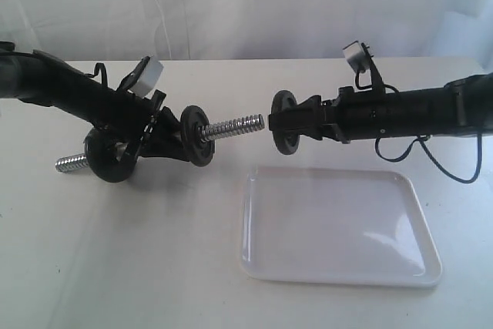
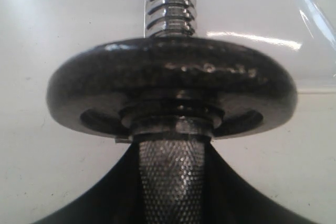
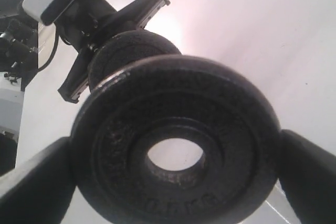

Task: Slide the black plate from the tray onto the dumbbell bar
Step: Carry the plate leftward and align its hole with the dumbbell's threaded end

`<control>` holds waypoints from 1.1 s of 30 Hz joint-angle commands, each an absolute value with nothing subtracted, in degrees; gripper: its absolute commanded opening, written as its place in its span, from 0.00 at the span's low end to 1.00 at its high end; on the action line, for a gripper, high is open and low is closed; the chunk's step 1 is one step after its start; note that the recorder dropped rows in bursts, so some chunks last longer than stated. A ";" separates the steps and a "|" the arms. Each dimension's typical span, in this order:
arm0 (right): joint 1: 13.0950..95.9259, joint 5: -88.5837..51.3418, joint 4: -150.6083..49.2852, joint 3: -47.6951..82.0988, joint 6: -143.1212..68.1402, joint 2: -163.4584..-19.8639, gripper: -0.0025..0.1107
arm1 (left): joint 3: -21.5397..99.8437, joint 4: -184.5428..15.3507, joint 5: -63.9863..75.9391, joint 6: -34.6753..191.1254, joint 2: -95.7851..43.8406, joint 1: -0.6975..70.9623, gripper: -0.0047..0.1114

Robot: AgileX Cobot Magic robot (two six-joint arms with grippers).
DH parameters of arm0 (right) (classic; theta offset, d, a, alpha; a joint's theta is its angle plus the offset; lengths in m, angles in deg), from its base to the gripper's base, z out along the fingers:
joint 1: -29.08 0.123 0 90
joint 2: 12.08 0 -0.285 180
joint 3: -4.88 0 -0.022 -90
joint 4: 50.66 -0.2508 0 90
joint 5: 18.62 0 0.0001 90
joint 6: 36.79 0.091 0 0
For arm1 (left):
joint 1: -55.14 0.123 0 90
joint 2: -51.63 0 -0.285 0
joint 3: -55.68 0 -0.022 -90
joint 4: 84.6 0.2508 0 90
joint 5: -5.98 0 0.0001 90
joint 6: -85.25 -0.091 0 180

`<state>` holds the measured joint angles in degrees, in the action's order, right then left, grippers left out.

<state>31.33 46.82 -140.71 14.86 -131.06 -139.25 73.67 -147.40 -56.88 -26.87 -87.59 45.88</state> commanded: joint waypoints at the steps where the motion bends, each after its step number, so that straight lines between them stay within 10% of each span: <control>1: 31.02 51.01 -135.46 10.61 -122.51 -138.35 0.02 | 73.17 -160.39 -63.99 -35.55 -87.49 46.01 0.04; 33: 36.62 46.07 -128.58 2.76 -113.75 -139.16 0.02 | 73.17 -159.69 -63.99 -35.55 -87.49 46.01 0.04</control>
